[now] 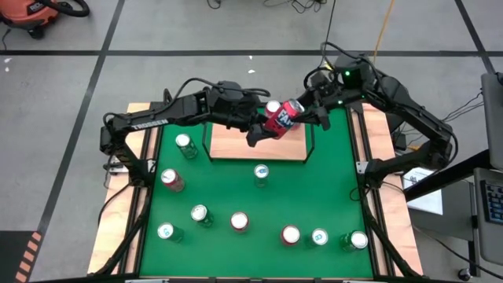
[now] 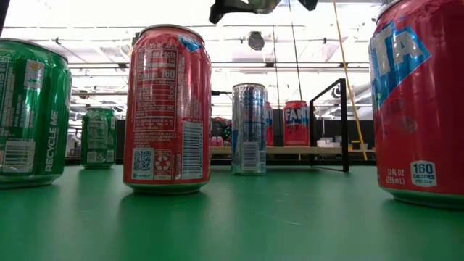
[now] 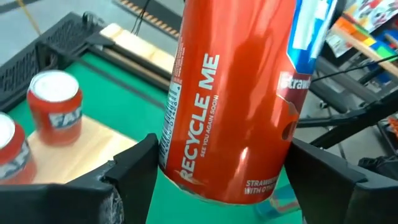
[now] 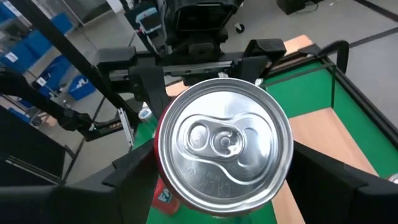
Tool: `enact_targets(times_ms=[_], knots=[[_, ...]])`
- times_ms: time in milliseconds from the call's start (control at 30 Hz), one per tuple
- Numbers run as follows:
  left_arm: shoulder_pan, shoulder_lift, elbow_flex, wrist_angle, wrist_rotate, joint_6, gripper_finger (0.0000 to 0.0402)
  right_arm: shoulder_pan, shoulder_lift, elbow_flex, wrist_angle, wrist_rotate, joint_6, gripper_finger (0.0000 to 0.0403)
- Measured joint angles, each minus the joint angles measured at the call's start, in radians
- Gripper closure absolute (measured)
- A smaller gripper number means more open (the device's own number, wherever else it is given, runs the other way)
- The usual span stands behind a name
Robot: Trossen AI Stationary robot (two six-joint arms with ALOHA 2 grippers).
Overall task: Place canned beverage on shelf
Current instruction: Put the red soda can aligned with the other red soda can on the shelf
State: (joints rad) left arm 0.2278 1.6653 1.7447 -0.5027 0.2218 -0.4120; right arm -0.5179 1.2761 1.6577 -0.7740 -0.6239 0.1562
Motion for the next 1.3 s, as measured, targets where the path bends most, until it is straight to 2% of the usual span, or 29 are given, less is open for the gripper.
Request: enact_targets(times_ms=[267, 400, 667, 800, 1033, 1300], knots=[[0.005, -0.005, -0.002, -0.042, -0.007, -0.017, 0.0009, 0.000, 0.035, 0.000, 0.007, -0.003, -0.023, 0.0112], [0.027, -0.031, -0.003, -0.091, 0.005, -0.051, 0.0015, 0.000, 0.049, 0.000, 0.010, 0.005, -0.070, 0.0112], [0.072, -0.107, -0.003, -0.206, 0.005, -0.045, 0.0018, -0.005, 0.106, 0.002, -0.054, 0.111, -0.263, 0.0112], [0.087, -0.133, -0.002, -0.234, 0.002, -0.001, 0.0018, -0.005, 0.144, 0.002, -0.090, 0.114, -0.314, 0.0112], [0.097, -0.141, -0.004, -0.320, 0.002, 0.053, 0.0018, -0.004, 0.237, 0.002, -0.176, 0.184, -0.394, 0.0112], [0.092, -0.140, -0.004, -0.379, 0.007, 0.064, 0.0018, -0.011, 0.391, 0.002, -0.190, 0.149, -0.477, 0.0112]])
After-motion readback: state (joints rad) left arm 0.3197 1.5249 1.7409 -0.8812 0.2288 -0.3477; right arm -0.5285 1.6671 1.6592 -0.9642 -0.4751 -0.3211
